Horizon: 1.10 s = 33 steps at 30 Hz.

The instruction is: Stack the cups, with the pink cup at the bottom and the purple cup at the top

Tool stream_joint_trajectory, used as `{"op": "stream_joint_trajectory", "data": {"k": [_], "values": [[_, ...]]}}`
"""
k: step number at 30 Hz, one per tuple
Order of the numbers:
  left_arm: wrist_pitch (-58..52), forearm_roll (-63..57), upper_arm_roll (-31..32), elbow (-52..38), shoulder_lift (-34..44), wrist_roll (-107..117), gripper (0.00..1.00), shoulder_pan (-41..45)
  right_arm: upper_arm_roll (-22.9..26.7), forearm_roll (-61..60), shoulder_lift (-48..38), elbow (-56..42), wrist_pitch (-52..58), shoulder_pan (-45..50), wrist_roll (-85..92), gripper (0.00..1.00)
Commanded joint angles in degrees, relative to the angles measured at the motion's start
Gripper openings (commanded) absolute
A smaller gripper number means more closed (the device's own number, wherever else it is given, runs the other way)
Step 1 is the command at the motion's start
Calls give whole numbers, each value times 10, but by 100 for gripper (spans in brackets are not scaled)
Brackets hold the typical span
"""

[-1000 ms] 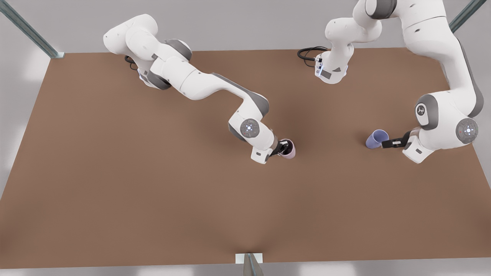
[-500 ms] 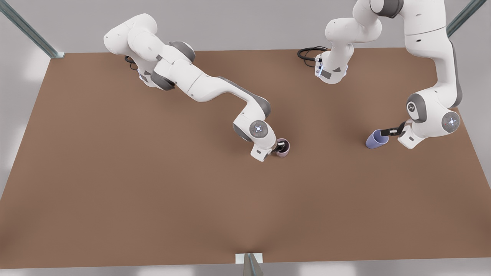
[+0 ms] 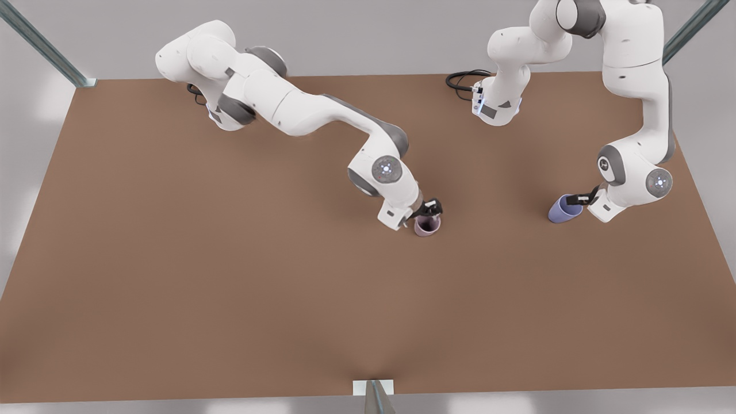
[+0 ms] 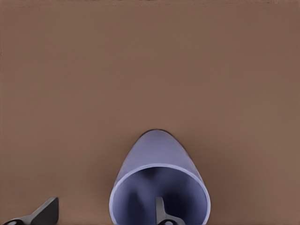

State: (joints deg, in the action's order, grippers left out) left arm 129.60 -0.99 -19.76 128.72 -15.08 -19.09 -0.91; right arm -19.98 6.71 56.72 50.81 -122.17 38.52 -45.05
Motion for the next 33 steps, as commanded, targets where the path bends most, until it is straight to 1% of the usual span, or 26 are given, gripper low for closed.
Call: {"op": "stream_joint_trajectory", "data": {"k": [1,2,3,4,6,7,8,10,12,16,17,18,19,20,21,22,23,24,25,26,27,28,30,33], "values": [[21,0,0,1,0,-31,74,-1,3,9,-70,57,105,-38,7,100],[21,0,0,1,0,-28,40,0,2,7,-140,126,108,-98,7,100],[17,2,0,1,0,-27,27,0,1,4,-198,176,111,-166,7,100],[14,6,0,1,1,-25,21,0,1,5,-222,191,117,-201,10,100],[12,6,1,4,-1,-24,21,0,1,6,-261,229,126,-316,140,100],[12,6,1,4,-1,-24,21,0,-1,4,-285,240,152,-377,218,100],[11,6,2,5,-4,-24,21,0,-1,3,-311,238,201,-427,285,100],[6,7,3,5,-5,-24,21,1,-1,2,-362,236,297,-494,371,100],[0,8,8,5,-4,-20,21,2,-1,1,-398,238,338,-527,424,100],[-3,19,16,2,-5,-17,21,6,3,-1,-370,220,334,-529,424,100],[-4,19,23,2,-4,-10,21,6,44,-38,-407,261,312,-503,430,100],[-8,19,39,-1,-3,1,21,6,136,-61,-480,361,257,-422,443,100],[-8,19,51,-5,-2,3,21,6,158,-68,-493,386,242,-407,471,100],[-18,19,64,-25,0,5,21,6,161,-69,-497,385,243,-405,586,100],[-55,19,77,-58,6,6,21,6,181,-69,-499,389,243,-385,660,100],[-122,19,82,-111,11,7,21,16,192,-69,-494,389,236,-374,705,100],[-164,18,98,-149,14,18,21,17,191,-69,-486,387,230,-374,732,100],[-238,16,125,-222,8,78,21,35,191,-68,-475,387,210,-372,775,100],[-296,10,174,-285,-3,169,21,38,188,-66,-462,384,191,-373,843,100],[-316,10,197,-316,-11,227,21,48,188,-66,-458,382,187,-373,852,100],[-317,10,221,-337,-20,313,21,71,188,-67,-457,380,185,-373,852,100],[-317,13,224,-348,-26,386,21,104,188,-67,-453,379,184,-373,850,100],[-317,17,224,-348,-29,460,21,155,188,-67,-451,377,187,-374,849,100],[-313,19,240,-348,-33,486,21,166,188,-67,-453,374,192,-375,845,100]]}}
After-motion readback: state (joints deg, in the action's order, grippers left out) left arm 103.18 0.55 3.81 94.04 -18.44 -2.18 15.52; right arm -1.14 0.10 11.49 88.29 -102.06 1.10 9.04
